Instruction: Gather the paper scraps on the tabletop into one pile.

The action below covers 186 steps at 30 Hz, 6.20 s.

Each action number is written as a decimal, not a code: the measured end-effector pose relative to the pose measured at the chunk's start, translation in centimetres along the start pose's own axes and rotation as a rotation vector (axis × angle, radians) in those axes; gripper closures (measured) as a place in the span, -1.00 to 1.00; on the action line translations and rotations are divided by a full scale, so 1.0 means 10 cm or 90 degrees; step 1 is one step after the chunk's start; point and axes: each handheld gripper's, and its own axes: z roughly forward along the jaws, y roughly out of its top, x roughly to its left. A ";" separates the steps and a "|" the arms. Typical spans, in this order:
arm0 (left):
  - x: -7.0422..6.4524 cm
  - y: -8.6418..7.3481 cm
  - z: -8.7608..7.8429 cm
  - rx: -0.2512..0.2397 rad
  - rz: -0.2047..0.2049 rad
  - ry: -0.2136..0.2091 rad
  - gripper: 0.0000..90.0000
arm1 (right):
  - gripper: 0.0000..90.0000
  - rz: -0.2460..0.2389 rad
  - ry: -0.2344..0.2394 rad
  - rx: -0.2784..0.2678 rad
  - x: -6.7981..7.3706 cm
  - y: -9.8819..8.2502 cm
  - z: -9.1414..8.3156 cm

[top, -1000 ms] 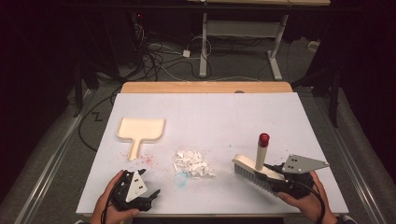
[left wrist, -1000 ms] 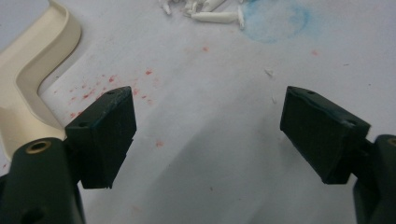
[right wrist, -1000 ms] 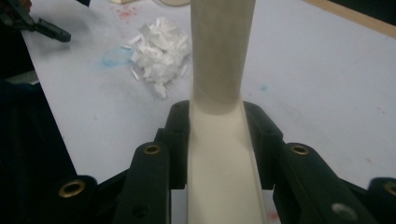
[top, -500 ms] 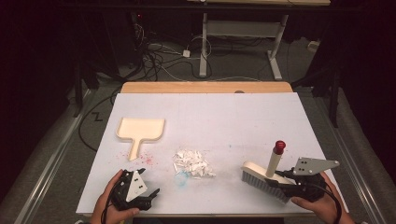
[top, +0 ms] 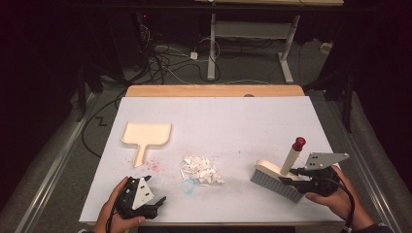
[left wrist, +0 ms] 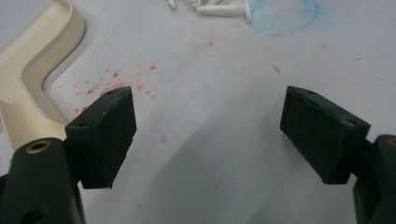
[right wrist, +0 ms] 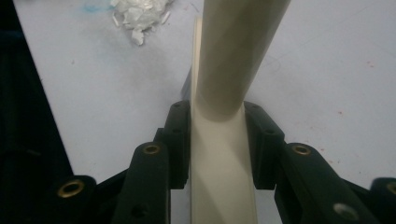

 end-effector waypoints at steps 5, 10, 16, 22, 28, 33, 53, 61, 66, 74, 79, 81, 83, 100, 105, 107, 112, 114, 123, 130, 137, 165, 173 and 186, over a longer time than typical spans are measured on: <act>0.00 0.00 0.00 0.000 -0.001 0.000 -0.61 | 0.49 -0.024 0.024 0.011 -0.01 0.00 -0.12; 0.00 0.00 0.01 0.001 -0.001 -0.004 -0.61 | 0.49 -0.037 0.090 0.022 0.03 0.01 -0.17; -0.01 0.01 0.02 0.002 -0.002 -0.006 -0.61 | 0.47 -0.051 0.097 0.057 -0.04 0.06 -0.06; -0.01 0.02 0.04 0.005 -0.002 -0.011 -0.61 | 0.35 -0.061 0.013 0.082 -0.19 0.26 -0.06; -0.01 0.02 0.04 0.006 -0.001 -0.013 -0.61 | 0.35 -0.047 0.029 0.097 -0.42 0.39 0.10; -0.01 0.02 0.05 0.005 -0.001 -0.017 -0.61 | 0.25 -0.047 0.018 0.120 -0.59 0.48 0.24; 0.01 0.02 0.03 0.001 -0.005 -0.012 -0.61 | -0.16 0.010 -0.179 -0.011 -0.68 0.56 0.31; 0.02 0.01 0.01 -0.003 -0.010 -0.003 -0.61 | -0.40 0.045 -0.241 -0.114 -0.54 0.58 0.28; 0.03 0.01 -0.01 -0.007 -0.012 0.002 -0.61 | -0.56 0.064 -0.257 -0.152 -0.46 0.56 0.28; 0.03 0.01 -0.02 -0.013 -0.011 0.006 -0.61 | -0.64 0.071 -0.281 -0.199 -0.37 0.52 0.35; 0.02 0.01 -0.03 -0.016 -0.011 0.007 -0.61 | -0.64 0.074 -0.287 -0.215 -0.32 0.53 0.34; 0.02 0.02 -0.03 -0.016 -0.010 0.008 -0.61 | -0.63 0.069 -0.293 -0.218 -0.30 0.54 0.34; 0.01 0.02 -0.03 -0.017 -0.009 0.007 -0.61 | -0.63 0.068 -0.295 -0.222 -0.26 0.54 0.33; 0.03 0.03 -0.07 -0.036 -0.014 0.018 -0.61 | -0.62 0.022 -0.300 -0.225 0.00 0.40 0.25; 0.04 0.02 -0.08 -0.044 -0.017 0.020 -0.61 | -0.62 0.004 -0.304 -0.218 0.07 0.32 0.24; 0.05 0.03 -0.08 -0.046 -0.017 0.021 -0.61 | -0.62 -0.004 -0.308 -0.217 0.09 0.29 0.24; 0.05 0.04 -0.10 -0.058 -0.016 0.024 -0.63 | -0.60 -0.005 -0.315 -0.223 0.12 0.21 0.20; 0.05 0.05 -0.10 -0.064 -0.016 0.028 -0.63 | -0.60 -0.006 -0.316 -0.220 0.13 0.17 0.18; 0.08 0.06 -0.12 -0.078 -0.024 0.045 -0.65 | -0.60 -0.005 -0.322 -0.207 0.18 -0.03 0.15; 0.06 0.08 -0.12 -0.085 -0.020 0.062 -0.65 | -0.59 -0.002 -0.335 -0.202 0.23 -0.21 0.16; 0.08 0.10 -0.12 -0.094 -0.026 0.073 -0.65 | -0.59 0.004 -0.327 -0.177 0.26 -0.37 0.20; 0.00 0.11 -0.10 -0.099 -0.007 0.074 -0.65 | -0.62 -0.015 -0.312 -0.183 0.48 -0.47 0.23; -0.01 0.12 -0.09 -0.094 -0.003 0.071 -0.65 | -0.62 -0.015 -0.314 -0.187 0.46 -0.48 0.21; -0.01 0.12 -0.07 -0.090 0.001 0.073 -0.65 | -0.62 -0.017 -0.326 -0.194 0.47 -0.47 0.17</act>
